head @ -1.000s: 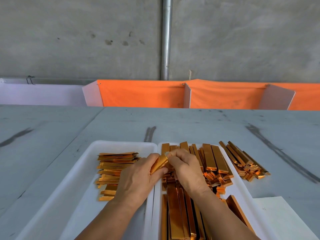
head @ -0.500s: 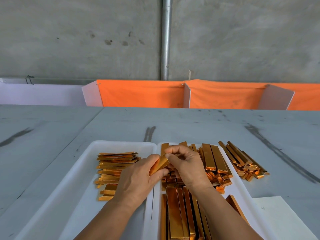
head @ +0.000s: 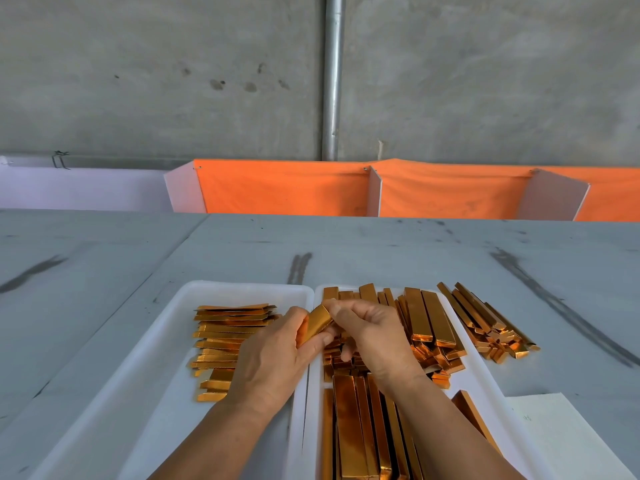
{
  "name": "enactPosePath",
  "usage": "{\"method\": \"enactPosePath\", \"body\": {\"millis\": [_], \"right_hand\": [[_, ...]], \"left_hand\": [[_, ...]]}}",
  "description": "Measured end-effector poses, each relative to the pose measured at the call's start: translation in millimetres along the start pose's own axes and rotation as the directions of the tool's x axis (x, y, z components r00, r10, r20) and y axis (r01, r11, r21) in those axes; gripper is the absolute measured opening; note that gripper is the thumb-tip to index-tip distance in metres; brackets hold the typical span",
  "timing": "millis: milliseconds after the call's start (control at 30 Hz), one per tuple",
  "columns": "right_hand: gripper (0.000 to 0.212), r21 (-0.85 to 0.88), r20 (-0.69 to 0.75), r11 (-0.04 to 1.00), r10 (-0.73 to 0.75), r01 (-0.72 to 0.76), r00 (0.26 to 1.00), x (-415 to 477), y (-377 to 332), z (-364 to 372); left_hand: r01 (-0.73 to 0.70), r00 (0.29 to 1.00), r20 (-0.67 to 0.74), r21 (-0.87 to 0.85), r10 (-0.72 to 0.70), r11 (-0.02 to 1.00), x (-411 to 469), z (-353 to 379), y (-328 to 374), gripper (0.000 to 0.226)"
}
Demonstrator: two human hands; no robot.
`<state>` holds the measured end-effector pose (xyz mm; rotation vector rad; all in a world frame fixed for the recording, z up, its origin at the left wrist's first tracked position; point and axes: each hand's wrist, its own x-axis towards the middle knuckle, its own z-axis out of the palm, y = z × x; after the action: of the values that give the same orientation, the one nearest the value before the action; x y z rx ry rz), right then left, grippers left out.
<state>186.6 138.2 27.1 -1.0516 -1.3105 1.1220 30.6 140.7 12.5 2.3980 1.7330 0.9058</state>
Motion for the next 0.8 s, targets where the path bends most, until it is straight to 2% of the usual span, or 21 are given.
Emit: {"method": "enactPosePath", "body": {"millis": [133, 400, 567, 800], "right_hand": [[0.015, 0.034, 0.000, 0.998, 0.047, -0.047, 0.999, 1.3, 4.8, 2.6], [0.019, 0.031, -0.037, 0.999, 0.012, -0.011, 0.999, -0.6, 5.9, 5.3], [0.022, 0.043, -0.002, 0.999, 0.027, -0.027, 1.000, -0.4, 6.9, 5.9], [0.017, 0.000, -0.046, 1.000, 0.001, -0.001, 0.999, 0.6, 7.3, 5.4]], "left_hand": [[0.032, 0.999, -0.010, 0.011, -0.032, 0.999, -0.3, 1.2, -1.3, 0.042], [0.043, 0.998, -0.035, -0.017, -0.044, 0.999, 0.6, 4.6, -2.0, 0.045], [0.049, 0.998, -0.045, -0.050, -0.051, 0.998, -0.5, 5.7, -3.0, 0.044], [0.018, 0.999, -0.044, 0.023, -0.017, 1.000, 0.4, 7.8, -0.6, 0.051]]}}
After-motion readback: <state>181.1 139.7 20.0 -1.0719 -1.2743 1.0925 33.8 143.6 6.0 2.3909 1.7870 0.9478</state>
